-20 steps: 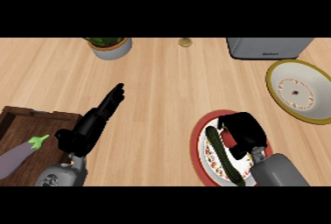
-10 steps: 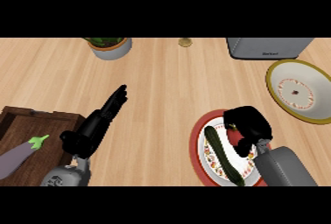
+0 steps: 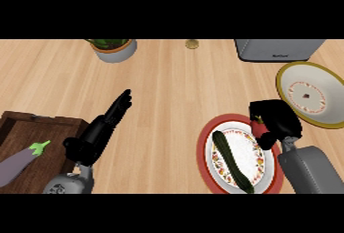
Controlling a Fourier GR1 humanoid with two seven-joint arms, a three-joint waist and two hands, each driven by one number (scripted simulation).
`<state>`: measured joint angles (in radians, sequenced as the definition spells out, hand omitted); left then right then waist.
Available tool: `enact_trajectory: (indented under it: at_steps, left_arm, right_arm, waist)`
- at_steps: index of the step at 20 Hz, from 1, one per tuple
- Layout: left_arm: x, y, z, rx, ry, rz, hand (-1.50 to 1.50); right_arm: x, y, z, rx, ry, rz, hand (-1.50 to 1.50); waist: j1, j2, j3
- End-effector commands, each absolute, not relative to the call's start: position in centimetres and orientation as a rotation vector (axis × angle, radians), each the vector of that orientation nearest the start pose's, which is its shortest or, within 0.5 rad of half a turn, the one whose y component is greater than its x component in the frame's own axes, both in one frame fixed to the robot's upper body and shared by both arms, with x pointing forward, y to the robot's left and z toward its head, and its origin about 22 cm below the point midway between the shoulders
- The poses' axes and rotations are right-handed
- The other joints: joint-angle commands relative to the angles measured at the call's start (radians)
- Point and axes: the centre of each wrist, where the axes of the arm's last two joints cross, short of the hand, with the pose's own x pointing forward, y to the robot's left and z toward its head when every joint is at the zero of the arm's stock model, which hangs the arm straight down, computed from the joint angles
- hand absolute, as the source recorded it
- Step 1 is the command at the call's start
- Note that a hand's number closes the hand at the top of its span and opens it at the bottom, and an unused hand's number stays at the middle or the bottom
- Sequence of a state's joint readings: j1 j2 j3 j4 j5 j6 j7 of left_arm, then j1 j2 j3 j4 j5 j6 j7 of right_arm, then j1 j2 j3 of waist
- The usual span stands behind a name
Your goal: Pick the bell pepper from the plate and place it in the bowl
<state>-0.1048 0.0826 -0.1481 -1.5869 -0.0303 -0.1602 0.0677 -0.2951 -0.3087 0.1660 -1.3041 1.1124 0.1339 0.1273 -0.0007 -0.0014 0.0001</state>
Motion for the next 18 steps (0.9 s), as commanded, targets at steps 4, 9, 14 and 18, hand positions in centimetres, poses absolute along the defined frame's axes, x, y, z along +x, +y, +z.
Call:
enact_trajectory:
  at_steps: [4, 9, 14, 18]
  left_arm:
    - [25.3, 21.0, 3.3, -0.154, -1.598, -0.359, 0.00]
    - [25.2, 20.6, 2.6, -0.159, -1.575, -0.373, 0.00]
    - [27.3, 21.9, 3.9, -0.175, -1.588, -0.374, 0.00]
    - [27.4, 20.2, 3.5, -0.165, -1.592, -0.375, 0.00]
  right_arm:
    - [30.3, -26.8, 8.2, -1.127, -1.473, 0.919, 1.50]
    - [30.7, -26.9, 11.2, -1.058, -1.587, 0.674, 1.50]
    - [32.8, -31.3, 13.3, -1.089, -1.494, 0.623, 1.50]
    - [34.2, -34.7, 13.0, -1.244, -1.431, 0.671, 1.50]
  waist:
    - [-0.011, -0.007, 0.000]
    - [-0.004, -0.002, 0.000]
    - [0.003, 0.002, 0.000]
    - [0.007, 0.005, 0.000]
